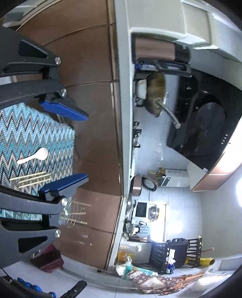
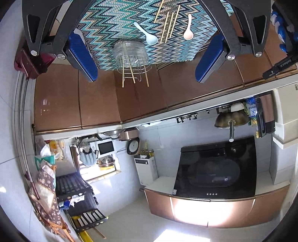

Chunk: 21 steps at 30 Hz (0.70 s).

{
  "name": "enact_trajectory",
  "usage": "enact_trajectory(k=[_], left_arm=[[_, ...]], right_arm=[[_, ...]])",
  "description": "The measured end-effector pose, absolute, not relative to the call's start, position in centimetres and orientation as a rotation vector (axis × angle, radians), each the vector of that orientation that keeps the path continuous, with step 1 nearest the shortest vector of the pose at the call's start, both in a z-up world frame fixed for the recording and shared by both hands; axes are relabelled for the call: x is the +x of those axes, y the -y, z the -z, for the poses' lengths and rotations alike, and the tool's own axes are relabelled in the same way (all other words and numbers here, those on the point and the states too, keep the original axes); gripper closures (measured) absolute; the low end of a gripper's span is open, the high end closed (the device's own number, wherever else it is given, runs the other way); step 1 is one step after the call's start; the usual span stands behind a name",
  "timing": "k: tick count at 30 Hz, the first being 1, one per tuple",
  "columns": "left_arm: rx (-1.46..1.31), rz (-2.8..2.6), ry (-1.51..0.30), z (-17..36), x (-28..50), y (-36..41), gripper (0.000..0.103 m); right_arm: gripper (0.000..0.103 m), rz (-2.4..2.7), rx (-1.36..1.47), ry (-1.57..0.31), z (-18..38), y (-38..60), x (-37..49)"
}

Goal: Organize utensils
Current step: 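Lower both tools and grasp a bamboo chopstick with each tool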

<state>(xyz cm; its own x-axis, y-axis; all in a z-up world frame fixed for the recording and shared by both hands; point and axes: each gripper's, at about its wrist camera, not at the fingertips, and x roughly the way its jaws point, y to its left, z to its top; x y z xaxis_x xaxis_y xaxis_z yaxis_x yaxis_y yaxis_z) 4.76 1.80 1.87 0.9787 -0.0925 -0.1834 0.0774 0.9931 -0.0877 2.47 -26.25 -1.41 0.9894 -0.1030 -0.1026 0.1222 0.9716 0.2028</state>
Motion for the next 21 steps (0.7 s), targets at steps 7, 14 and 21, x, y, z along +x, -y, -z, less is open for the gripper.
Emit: enact_trajectory(k=[7, 14, 21], left_arm=[[-0.051, 0.050, -0.184, -2.0, 6.1, -0.1, 0.046], [-0.022, 0.028, -0.237, -1.0, 8.0, 1.8, 0.046], [-0.002, 0.065, -0.422, 2.1, 12.3, 4.2, 0.046]], right_arm=[[0.000, 0.139, 0.192, -0.109, 2.3, 27.4, 3.4], [0.000, 0.125, 0.222, -0.163, 4.0, 29.5, 4.8], [0.000, 0.095, 0.259, -0.288, 7.0, 31.3, 7.3]])
